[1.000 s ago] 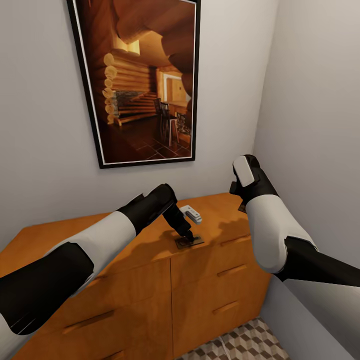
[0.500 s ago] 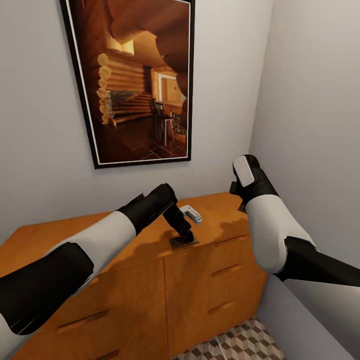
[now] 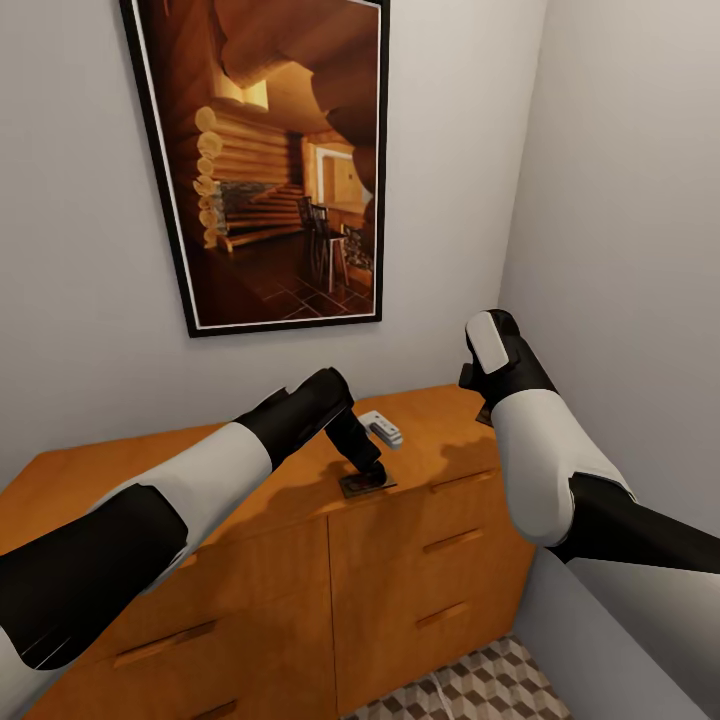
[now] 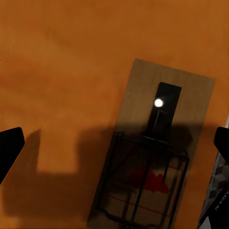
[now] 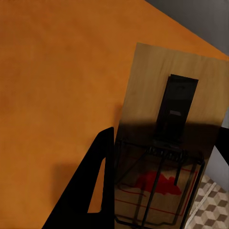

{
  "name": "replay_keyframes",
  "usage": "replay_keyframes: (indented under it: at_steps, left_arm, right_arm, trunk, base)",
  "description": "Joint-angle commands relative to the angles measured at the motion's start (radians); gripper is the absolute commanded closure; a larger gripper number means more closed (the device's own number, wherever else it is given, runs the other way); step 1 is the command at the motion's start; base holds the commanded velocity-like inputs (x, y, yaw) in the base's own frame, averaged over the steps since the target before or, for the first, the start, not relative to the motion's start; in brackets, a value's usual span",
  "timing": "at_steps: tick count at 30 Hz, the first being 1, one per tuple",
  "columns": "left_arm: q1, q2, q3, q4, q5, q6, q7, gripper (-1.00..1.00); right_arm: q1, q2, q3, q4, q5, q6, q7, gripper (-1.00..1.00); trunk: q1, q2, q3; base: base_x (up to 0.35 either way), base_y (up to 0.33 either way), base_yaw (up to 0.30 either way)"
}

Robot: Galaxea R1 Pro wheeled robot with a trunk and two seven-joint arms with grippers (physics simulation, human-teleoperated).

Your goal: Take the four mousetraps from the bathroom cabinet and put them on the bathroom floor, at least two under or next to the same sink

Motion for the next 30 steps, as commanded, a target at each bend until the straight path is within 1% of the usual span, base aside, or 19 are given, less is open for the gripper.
replay_keyframes:
  at_steps: [1, 12, 30]
  left_arm:
    - [-0.001, 0.000, -0.001, 0.000, -0.005, 0.004, -0.006, -1.00]
    - [-0.001, 0.000, -0.017, 0.002, -0.005, 0.004, -0.005, -1.00]
    - [0.000, 0.000, -0.020, 0.015, -0.005, 0.004, -0.004, -1.00]
  right_arm:
    - [-0.001, 0.001, -0.003, -0.001, -0.012, 0.002, -0.008, 1.00]
    - [-0.001, 0.001, -0.002, -0.001, -0.012, 0.002, -0.008, 1.00]
    - [-0.001, 0.001, -0.002, -0.001, -0.012, 0.002, -0.007, 1.00]
  trunk:
    - [0.000, -0.001, -0.001]
    - [0.000, -0.001, -0.001]
    - [0.000, -0.001, -0.001]
  base:
    - [0.000, 0.000, 0.000]
    - [0.000, 0.000, 0.000]
    - [0.000, 0.000, 0.000]
